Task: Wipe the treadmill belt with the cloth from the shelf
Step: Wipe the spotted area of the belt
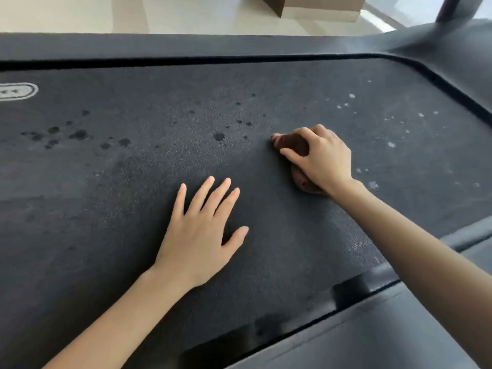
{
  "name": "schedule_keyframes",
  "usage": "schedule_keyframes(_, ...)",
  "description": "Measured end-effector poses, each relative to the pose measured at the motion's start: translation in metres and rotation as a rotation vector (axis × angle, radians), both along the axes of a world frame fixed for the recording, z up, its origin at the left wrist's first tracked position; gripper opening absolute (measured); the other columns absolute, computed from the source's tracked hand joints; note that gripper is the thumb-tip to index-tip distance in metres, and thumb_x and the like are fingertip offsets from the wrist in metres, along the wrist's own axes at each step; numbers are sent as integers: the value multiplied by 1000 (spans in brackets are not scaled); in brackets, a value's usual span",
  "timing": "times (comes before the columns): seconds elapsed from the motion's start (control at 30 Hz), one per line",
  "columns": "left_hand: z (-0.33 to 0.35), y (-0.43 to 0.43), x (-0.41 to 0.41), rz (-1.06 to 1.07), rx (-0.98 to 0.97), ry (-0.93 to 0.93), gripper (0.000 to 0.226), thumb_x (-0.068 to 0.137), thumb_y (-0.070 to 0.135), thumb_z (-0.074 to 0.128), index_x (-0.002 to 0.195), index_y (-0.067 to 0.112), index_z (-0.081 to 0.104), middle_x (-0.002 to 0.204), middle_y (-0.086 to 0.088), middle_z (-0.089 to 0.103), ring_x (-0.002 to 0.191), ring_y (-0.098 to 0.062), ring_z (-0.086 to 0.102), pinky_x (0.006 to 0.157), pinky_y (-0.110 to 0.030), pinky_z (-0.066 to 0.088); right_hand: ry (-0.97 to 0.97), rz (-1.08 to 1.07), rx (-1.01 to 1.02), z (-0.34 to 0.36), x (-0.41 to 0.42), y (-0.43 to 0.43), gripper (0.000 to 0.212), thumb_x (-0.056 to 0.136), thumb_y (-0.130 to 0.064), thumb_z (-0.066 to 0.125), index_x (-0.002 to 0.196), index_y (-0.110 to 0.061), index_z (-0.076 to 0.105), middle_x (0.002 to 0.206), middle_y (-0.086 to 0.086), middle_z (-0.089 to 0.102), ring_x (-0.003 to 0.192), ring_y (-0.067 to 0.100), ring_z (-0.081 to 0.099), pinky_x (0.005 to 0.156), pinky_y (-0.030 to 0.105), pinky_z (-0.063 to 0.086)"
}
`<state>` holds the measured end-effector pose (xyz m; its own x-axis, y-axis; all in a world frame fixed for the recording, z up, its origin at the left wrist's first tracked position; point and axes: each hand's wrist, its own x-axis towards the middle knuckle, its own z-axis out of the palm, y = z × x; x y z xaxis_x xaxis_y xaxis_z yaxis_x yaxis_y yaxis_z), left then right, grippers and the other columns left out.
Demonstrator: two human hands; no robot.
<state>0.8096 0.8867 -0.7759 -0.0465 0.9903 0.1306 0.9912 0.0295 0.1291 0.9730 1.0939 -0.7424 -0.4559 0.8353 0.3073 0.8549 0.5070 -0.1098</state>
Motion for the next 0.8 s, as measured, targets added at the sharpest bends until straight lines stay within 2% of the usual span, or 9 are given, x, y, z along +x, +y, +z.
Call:
schedule_keyframes(0.13,6,0,2,16,-46,21,67,91,55,25,143,16,42,151,0,35,142,-23,25,111,-57,25,34,271,46,0,35,-72,39,84,-56,55,107,-27,65,97,1,60,88,26,58,71,35,46)
schedule_keyframes(0.23,4,-1,2,25,-51,22,66,92,55,26,144,17,40,152,1,33,143,-21,21,111,-55,23,36,457,42,-4,72,-130,33,85,-52,57,105,-28,66,103,-2,61,90,22,58,71,35,46)
schedule_keyframes(0.3,5,-1,3,25,-55,27,66,92,55,26,144,17,39,153,1,31,143,-21,21,112,-56,22,49,510,27,-6,76,-131,30,84,-50,58,103,-29,67,100,-4,62,87,20,60,68,34,47)
schedule_keyframes(0.37,7,-1,4,24,-64,24,66,92,54,27,144,17,39,153,1,32,143,-22,21,111,-56,23,50,497,29,-4,61,-107,31,82,-51,56,102,-29,68,93,-5,61,82,20,60,66,34,49)
schedule_keyframes(0.47,8,-1,4,39,-74,10,65,91,54,29,143,17,41,152,1,33,143,-22,22,111,-56,24,62,337,37,-3,26,-61,35,80,-54,52,100,-30,68,89,-3,61,83,22,61,67,32,48)
schedule_keyframes(0.63,9,-2,2,27,-74,-9,65,91,56,28,142,19,43,151,2,35,142,-20,24,111,-56,24,4,114,-19,1,-14,2,36,88,-50,56,114,-27,62,103,3,59,102,26,56,75,33,41)
schedule_keyframes(0.7,10,-1,3,39,-56,-74,65,89,56,29,141,21,45,150,4,37,142,-18,24,113,-54,21,-6,92,-15,0,-15,-2,37,91,-48,54,120,-25,60,109,5,58,104,26,55,76,34,41)
schedule_keyframes(0.8,19,8,11,167,-2,-325,57,89,53,36,137,26,47,148,12,37,142,-8,18,118,-44,3,12,119,48,-3,-1,-41,32,89,-44,58,113,-23,64,100,5,60,91,27,59,71,33,43)
